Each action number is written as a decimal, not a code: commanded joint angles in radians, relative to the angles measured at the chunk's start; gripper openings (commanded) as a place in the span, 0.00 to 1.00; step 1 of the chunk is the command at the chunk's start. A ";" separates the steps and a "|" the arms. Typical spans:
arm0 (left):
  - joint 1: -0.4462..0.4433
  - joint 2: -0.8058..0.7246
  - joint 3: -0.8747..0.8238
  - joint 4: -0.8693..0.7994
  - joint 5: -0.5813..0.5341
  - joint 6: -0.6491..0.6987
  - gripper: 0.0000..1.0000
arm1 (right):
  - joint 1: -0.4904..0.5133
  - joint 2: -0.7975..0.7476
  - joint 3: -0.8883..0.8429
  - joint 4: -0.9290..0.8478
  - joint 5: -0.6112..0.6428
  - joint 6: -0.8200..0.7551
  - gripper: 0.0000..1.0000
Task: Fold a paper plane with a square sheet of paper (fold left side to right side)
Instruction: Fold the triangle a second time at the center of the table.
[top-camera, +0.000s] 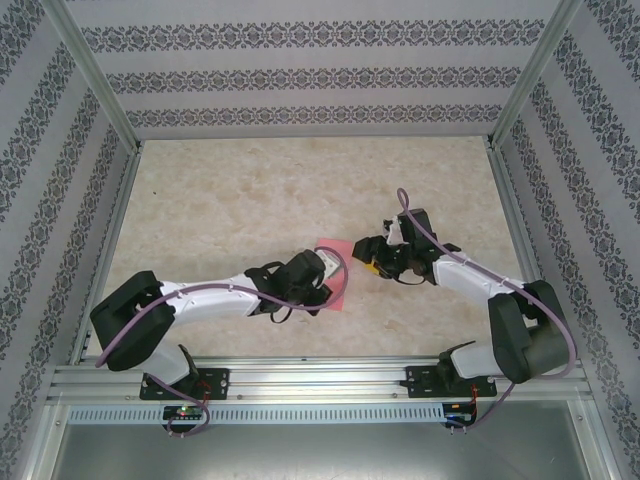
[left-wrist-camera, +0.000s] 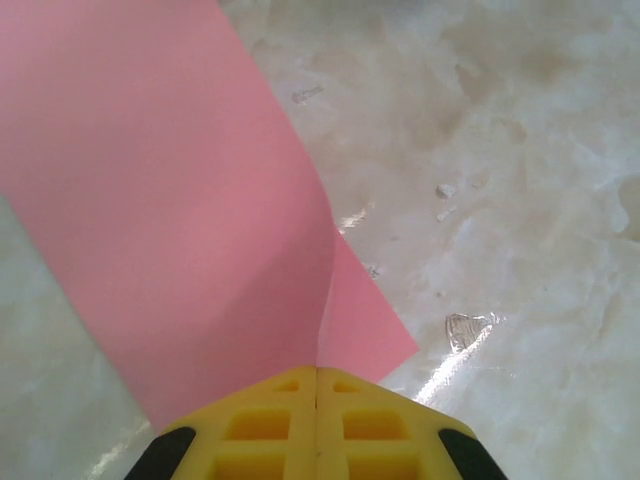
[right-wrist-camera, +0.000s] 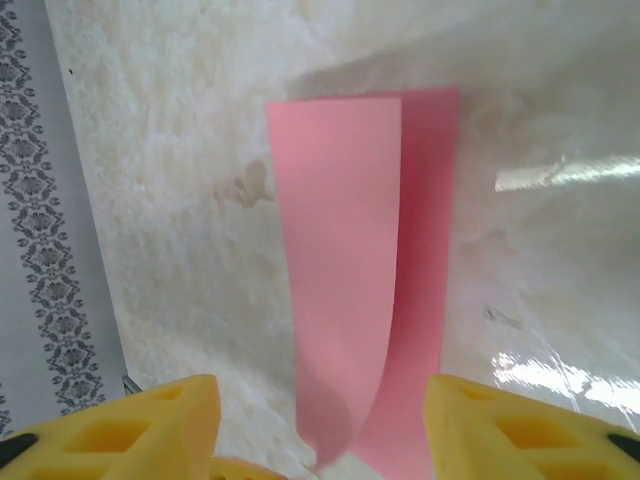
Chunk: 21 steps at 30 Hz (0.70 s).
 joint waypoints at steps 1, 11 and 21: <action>0.055 -0.027 -0.028 0.089 0.131 -0.025 0.00 | 0.025 -0.012 -0.059 0.023 -0.030 -0.024 0.48; 0.136 0.014 -0.005 0.065 0.196 0.016 0.00 | 0.209 0.037 -0.144 0.175 0.025 0.083 0.08; 0.173 0.058 0.031 0.014 0.186 0.067 0.01 | 0.300 0.135 -0.124 0.184 0.109 0.114 0.07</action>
